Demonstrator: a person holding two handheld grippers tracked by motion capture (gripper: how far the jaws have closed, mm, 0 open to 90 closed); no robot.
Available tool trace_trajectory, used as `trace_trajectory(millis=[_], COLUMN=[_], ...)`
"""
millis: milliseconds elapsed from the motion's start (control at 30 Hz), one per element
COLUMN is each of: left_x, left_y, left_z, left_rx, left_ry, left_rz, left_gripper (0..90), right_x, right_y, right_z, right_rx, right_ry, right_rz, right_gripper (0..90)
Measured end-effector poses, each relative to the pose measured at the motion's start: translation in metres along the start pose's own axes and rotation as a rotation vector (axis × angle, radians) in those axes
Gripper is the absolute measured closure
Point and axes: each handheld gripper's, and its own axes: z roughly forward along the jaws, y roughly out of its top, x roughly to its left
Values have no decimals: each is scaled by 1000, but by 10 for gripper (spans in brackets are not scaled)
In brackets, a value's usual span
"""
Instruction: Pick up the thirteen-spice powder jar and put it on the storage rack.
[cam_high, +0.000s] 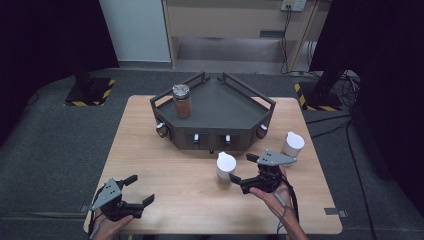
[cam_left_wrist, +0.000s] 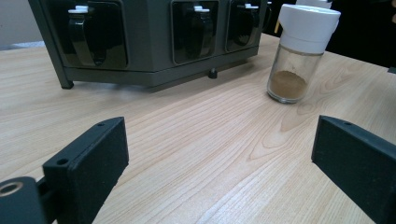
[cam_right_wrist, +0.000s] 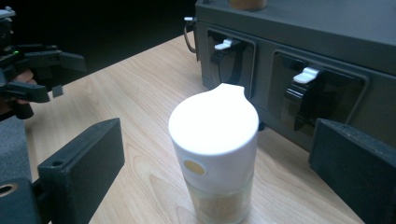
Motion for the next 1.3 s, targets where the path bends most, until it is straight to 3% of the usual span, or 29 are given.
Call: trace_trajectory(millis=[400,667,900,1300], left_x=[0,0,0,0], left_y=[0,0,0,0], left_z=[0,0,-1,0], left_rx=[0,0,1,3], left_ry=[2,2,4,3], left_rz=[0,2,2,-1], left_gripper=[26,27,27,27], right_x=[2,8,12,18], right_y=[-1,-5,-11,-8], right_z=[35,51,57,54], right_rx=[31,47,48,54], right_ry=[-10,-27,-59,-73], right_rz=[-6,-31,-50,-85], right_gripper=[57,140,290,303])
